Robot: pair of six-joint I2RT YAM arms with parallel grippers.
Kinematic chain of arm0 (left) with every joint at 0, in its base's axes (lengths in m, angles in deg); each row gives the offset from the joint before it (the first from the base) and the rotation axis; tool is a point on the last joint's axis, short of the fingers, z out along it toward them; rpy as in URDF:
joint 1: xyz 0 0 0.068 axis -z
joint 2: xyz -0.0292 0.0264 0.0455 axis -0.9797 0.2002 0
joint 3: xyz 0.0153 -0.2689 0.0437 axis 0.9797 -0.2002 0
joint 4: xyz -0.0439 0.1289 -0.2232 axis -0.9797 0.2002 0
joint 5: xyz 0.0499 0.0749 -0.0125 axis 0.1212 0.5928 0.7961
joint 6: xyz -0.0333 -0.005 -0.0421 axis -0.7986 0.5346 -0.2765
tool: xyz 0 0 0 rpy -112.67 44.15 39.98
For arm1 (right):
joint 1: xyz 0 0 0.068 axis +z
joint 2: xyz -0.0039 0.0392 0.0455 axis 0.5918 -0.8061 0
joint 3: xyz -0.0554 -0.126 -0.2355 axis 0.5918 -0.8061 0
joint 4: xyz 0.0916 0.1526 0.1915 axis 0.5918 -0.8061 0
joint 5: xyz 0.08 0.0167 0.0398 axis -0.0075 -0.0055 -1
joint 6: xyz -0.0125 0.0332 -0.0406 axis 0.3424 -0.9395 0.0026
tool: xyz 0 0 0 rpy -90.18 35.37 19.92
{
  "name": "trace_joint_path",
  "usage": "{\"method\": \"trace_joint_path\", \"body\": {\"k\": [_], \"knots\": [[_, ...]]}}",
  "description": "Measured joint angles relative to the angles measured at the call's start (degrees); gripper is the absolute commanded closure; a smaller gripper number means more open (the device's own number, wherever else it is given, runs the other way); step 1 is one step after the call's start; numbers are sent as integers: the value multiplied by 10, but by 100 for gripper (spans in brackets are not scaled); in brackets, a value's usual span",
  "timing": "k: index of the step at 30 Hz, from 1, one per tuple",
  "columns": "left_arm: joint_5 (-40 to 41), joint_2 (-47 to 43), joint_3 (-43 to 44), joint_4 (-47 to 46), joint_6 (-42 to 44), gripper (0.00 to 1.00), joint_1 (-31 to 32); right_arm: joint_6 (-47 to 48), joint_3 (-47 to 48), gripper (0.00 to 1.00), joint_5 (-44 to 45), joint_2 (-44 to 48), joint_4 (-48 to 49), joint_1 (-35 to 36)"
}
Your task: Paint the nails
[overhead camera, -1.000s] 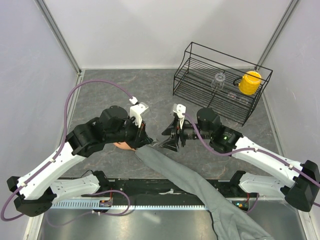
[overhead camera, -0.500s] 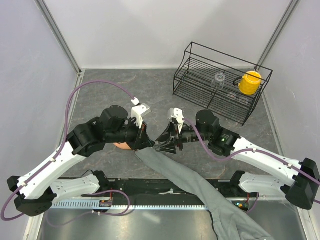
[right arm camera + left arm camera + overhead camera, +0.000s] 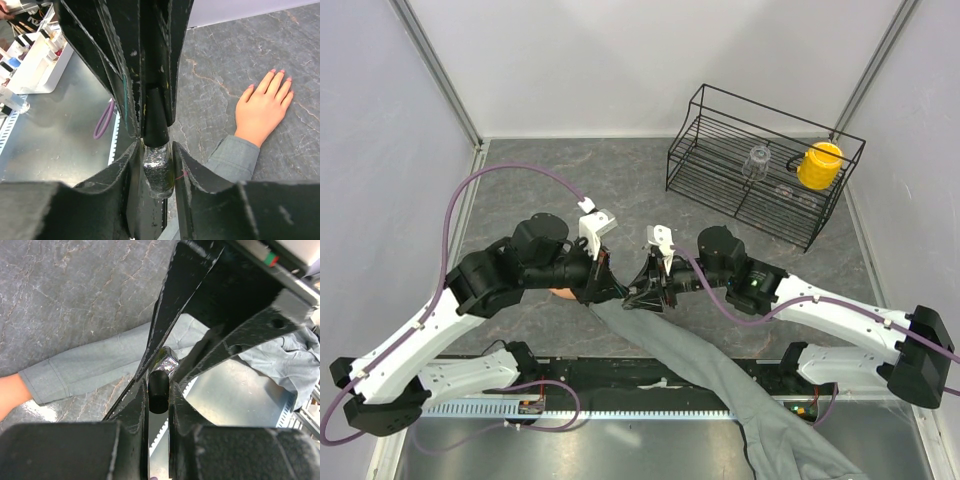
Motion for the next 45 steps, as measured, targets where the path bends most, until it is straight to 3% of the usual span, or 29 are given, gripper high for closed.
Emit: {"method": "trace_joint_path", "body": {"k": [2, 5, 8, 11, 12, 15, 20, 26, 33, 40, 45], "knots": [[-4, -3, 0, 0, -1, 98, 0, 0, 0, 71, 2, -2, 0, 4], [-8, -7, 0, 0, -1, 98, 0, 3, -1, 97, 5, -2, 5, 8], [-11, -12, 0, 2, -8, 98, -2, 8, -2, 100, 2, -2, 12, 11], [-7, -14, 0, 0, -10, 69, -2, 1, -7, 100, 13, -1, 26, 14], [-2, -15, 0, 0, -13, 53, -2, -3, -11, 100, 20, 1, 32, 15], [32, -21, 0, -6, -27, 38, -2, -22, -20, 100, 46, 9, 39, 17], [78, -94, -21, -68, -50, 37, -3, -59, -34, 100, 85, 28, 41, 17], [85, -198, -97, -209, -65, 43, -3, -96, -34, 100, 97, 64, 59, 17], [62, -166, -141, -325, -70, 32, -3, -113, -34, 100, 97, 99, 63, 3], [36, -123, -150, -416, -66, 32, -3, -186, -35, 100, 2, 73, 136, -104], [44, -125, -168, -454, -66, 30, -3, -212, -31, 100, -53, 49, 158, -125]]}}
